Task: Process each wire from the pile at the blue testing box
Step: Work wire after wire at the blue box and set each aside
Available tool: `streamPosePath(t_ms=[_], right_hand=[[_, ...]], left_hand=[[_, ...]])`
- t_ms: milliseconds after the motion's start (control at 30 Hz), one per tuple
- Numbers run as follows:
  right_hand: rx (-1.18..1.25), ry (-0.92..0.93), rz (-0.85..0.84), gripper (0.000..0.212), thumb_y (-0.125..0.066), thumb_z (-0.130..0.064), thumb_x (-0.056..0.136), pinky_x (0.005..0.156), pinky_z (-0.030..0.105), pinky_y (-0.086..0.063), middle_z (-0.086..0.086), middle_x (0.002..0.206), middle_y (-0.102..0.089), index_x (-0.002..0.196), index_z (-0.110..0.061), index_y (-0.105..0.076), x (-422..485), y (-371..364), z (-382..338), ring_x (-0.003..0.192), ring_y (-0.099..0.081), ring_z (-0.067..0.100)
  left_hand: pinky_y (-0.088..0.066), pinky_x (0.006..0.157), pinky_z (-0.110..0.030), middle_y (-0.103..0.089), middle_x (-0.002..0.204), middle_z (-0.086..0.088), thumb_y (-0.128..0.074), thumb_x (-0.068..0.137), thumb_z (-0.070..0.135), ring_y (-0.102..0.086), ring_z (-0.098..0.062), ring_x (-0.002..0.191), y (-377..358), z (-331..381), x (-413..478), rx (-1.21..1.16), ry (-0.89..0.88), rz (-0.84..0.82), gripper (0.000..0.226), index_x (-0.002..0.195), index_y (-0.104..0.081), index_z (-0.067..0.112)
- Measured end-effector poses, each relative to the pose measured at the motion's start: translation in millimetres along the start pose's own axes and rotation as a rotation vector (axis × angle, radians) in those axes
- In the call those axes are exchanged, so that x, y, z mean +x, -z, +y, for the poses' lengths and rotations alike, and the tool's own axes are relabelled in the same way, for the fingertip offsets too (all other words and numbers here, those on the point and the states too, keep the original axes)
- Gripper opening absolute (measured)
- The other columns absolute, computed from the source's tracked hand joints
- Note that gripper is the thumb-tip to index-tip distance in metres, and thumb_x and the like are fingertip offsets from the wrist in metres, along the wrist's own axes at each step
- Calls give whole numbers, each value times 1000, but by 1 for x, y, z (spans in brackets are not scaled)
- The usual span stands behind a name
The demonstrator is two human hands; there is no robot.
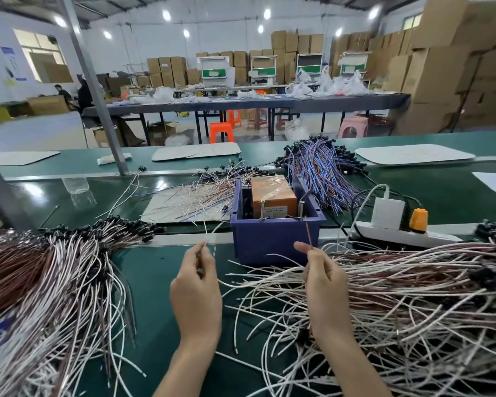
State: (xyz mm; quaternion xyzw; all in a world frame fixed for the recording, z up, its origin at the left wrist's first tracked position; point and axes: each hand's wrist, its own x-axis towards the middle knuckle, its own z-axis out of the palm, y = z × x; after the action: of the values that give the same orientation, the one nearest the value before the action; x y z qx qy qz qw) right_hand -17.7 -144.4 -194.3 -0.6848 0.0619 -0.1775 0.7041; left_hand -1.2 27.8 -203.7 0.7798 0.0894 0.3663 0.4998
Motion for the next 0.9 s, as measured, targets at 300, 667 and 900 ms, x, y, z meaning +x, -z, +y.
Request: streamPosePath(t_ms=[300, 667, 900], right_hand=[[-34, 64, 46, 17, -40, -32, 108, 49, 13, -40, -8, 68, -65, 115, -44, -49, -1, -5, -3, 46, -45, 0], [42, 75, 61, 18, -41, -30, 108, 50, 14, -41, -4, 68, -65, 111, -43, -53, -1, -6, -2, 45, -44, -1], [60, 82, 42, 19, -40, -30, 108, 56, 12, -44, -5, 66, -64, 113, -43, -53, 1, -8, 0, 48, -46, 0]], left_hand=[[-45, 49, -35, -60, 55, 8, -55, 100, 32, -56, -18, 48, -9, 28, 1, 163, -217, -39, 20, 91, -65, 17], [-45, 50, -31, -63, 58, 10, -53, 101, 32, -58, -13, 49, -22, 29, 1, 241, -237, -95, 17, 95, -65, 21], [-52, 51, -39, -63, 57, 8, -53, 102, 32, -60, -14, 50, -23, 30, 2, 241, -238, -120, 17, 96, -64, 21]])
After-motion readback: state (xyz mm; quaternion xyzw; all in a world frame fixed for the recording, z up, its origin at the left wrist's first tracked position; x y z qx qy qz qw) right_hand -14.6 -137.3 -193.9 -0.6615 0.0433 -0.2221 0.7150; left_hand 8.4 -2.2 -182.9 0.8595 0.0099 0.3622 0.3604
